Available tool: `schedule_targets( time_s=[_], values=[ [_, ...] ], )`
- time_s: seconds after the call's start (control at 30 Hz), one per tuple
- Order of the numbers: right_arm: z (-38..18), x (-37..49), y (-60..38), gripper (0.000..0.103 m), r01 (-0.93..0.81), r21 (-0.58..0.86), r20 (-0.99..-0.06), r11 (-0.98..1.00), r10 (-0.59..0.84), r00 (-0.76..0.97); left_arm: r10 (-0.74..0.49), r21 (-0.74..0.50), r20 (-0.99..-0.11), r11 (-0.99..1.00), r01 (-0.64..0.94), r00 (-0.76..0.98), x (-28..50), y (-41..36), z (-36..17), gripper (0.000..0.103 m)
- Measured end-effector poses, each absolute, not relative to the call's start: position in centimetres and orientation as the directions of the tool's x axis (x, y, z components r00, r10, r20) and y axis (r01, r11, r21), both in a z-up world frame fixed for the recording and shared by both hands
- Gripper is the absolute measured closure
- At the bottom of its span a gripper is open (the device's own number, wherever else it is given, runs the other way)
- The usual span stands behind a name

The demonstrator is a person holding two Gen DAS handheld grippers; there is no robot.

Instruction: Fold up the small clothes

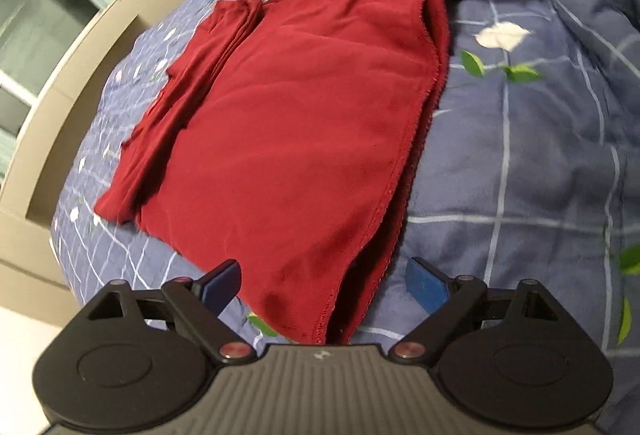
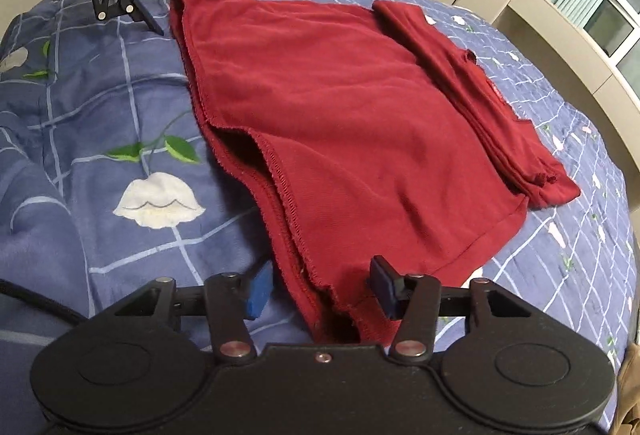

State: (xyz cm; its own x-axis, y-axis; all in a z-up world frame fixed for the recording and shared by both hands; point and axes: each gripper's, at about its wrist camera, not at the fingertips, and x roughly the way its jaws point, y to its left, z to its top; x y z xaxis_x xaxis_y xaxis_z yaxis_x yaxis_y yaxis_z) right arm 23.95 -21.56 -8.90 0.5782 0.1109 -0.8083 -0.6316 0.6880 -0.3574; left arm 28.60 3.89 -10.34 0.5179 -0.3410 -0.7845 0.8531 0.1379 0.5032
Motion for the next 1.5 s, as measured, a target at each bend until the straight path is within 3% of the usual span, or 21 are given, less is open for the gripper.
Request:
schedule_targets(
  time_s=[0.03,0.13,0.17,0.2,0.3,0.57,0.93,1.2,1.5],
  values=[
    [-8.9,24.0,-21.6,0.059,-0.632,-0.355,-0.808,0.689,0.113,0.578,-0.344,0.514,-0.781,0.120,0.849,0.521,28.5,3.9,-10.5,0.020],
    [-8.7,24.3,-21.6,0.081,-0.629,-0.341,-0.811,0.699,0.120,0.573,-0.369,0.528,-0.776,0.064,0.847,0.512,27.8,3.9,-10.8,0.049],
    [-8.6,24.4,-21.6,0.090,-0.629,-0.332,-0.813,0.703,0.124,0.568,-0.370,0.533,-0.777,0.045,0.845,0.510,27.6,3.9,-10.9,0.068],
    [-8.6,24.4,-21.6,0.091,-0.628,-0.327,-0.815,0.707,0.126,0.566,-0.367,0.537,-0.779,0.030,0.843,0.509,27.3,3.9,-11.1,0.086],
    [-8.0,24.7,-22.0,0.096,-0.627,-0.296,-0.822,0.721,0.142,0.552,-0.357,0.525,-0.787,0.042,0.850,0.503,27.5,4.1,-11.2,0.098],
    [-5.3,26.6,-23.4,0.099,-0.583,-0.179,-0.834,0.792,0.193,0.518,-0.356,0.370,-0.829,0.231,0.900,0.433,31.7,4.1,-7.1,0.099],
    [1.4,32.9,-26.7,0.100,-0.534,-0.077,-0.827,0.842,0.245,0.506,-0.356,0.279,-0.810,0.466,0.840,0.466,40.2,3.1,0.9,0.099],
    [5.8,41.8,-30.0,0.100,-0.514,-0.089,-0.813,0.853,0.236,0.532,-0.353,0.277,-0.769,0.567,0.776,0.533,48.2,0.8,4.7,0.099],
    [6.0,53.5,-32.8,0.100,-0.553,-0.117,-0.845,0.825,0.210,0.492,-0.308,0.220,-0.811,0.625,0.749,0.497,59.7,-2.2,6.1,0.099]
  ],
)
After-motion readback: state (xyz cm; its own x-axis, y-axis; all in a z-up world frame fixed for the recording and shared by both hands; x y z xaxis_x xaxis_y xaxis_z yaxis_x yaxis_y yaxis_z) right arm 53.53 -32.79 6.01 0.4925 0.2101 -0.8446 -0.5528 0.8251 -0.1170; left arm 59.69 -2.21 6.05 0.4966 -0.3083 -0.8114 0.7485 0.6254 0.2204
